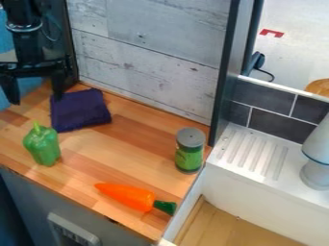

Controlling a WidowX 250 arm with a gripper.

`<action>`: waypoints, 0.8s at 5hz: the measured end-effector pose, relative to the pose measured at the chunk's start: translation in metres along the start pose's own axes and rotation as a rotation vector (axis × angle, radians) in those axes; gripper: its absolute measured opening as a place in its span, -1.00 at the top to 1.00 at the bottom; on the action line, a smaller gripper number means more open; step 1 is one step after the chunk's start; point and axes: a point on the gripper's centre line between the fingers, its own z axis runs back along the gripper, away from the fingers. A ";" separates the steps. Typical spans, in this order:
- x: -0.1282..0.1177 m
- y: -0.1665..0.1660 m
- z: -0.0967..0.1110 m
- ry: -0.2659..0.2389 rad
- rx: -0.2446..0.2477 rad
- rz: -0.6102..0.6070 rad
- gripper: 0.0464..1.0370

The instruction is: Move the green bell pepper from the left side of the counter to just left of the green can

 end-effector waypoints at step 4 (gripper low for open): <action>0.009 0.011 -0.036 -0.015 0.032 -0.035 -0.93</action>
